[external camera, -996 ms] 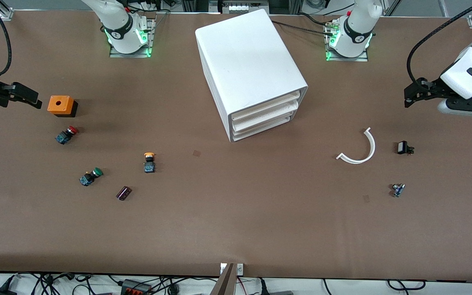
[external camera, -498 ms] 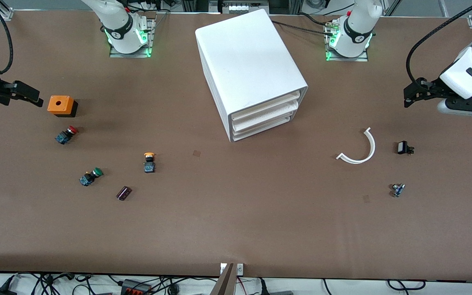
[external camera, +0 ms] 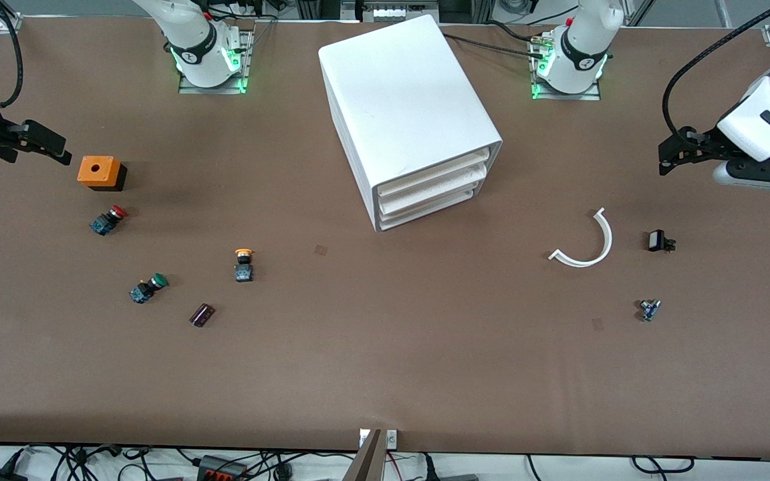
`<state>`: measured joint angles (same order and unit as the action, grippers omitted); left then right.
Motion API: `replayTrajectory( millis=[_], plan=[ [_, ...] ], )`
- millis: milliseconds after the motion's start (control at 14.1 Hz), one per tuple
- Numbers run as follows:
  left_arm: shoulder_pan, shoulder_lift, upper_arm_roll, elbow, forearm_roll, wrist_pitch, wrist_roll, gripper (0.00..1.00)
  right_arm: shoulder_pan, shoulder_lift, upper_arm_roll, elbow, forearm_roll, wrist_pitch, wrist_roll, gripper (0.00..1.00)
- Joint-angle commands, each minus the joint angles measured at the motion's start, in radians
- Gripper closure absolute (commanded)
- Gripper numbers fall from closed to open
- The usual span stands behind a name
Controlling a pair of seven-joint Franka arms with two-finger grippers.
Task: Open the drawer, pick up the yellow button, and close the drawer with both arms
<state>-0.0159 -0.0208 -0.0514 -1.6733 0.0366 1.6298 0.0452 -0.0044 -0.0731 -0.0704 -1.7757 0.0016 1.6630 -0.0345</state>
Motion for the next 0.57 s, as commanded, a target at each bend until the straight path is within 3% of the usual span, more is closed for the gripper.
replayTrajectory(
  millis=[0, 498],
  plan=[
    [-0.002, -0.019, 0.001, -0.016, -0.004, 0.007, 0.015, 0.0, 0.003, -0.022, 0.0, -0.021, -0.011, 0.009, -0.013, 0.0],
    [-0.002, -0.019, 0.001, -0.016, -0.004, 0.008, 0.015, 0.0, 0.003, -0.024, 0.001, -0.005, -0.038, 0.008, -0.013, 0.0]
  ],
)
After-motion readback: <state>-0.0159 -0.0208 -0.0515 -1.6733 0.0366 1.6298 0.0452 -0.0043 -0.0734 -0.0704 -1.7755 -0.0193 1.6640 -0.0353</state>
